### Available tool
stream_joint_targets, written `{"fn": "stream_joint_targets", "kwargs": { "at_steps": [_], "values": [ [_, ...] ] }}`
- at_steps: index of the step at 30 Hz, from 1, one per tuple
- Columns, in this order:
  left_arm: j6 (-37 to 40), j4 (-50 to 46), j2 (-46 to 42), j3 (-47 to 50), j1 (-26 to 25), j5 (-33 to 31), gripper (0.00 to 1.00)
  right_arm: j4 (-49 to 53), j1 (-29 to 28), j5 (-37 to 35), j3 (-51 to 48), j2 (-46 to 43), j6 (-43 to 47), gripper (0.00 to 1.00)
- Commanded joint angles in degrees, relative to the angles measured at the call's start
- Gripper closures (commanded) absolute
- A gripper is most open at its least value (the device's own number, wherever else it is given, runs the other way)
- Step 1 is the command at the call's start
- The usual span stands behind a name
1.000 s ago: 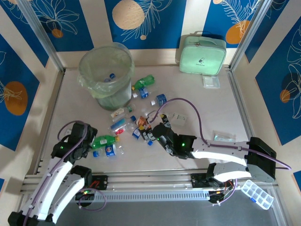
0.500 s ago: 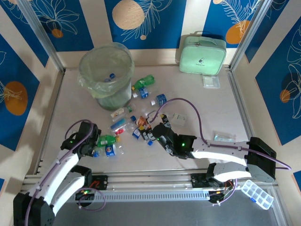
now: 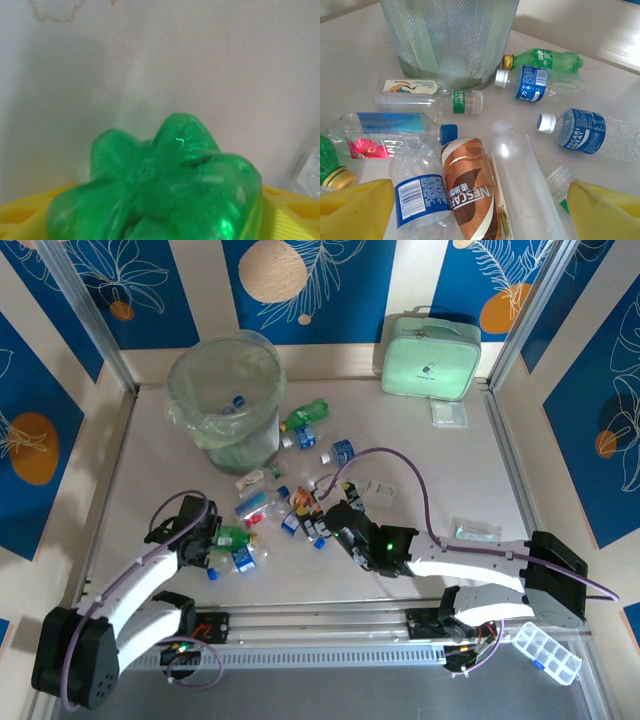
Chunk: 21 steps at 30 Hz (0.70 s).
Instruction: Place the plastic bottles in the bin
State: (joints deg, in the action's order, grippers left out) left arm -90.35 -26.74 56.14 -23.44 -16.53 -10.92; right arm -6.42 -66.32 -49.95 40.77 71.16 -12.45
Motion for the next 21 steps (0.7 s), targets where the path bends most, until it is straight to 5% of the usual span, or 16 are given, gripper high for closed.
{"fn": "stream_joint_targets", "kwargs": {
  "at_steps": [1, 21],
  "values": [
    [-1.5, 3.9, 2.5, 0.8, -0.4, 0.8, 0.21, -1.3, 0.3, -0.5, -0.1, -0.1, -0.3, 0.10],
    [2.5, 11.1, 9.4, 0.2, -0.5, 1.0, 0.36, -1.3, 0.4, -0.3, 0.1, 0.0, -0.1, 0.10]
  ]
}}
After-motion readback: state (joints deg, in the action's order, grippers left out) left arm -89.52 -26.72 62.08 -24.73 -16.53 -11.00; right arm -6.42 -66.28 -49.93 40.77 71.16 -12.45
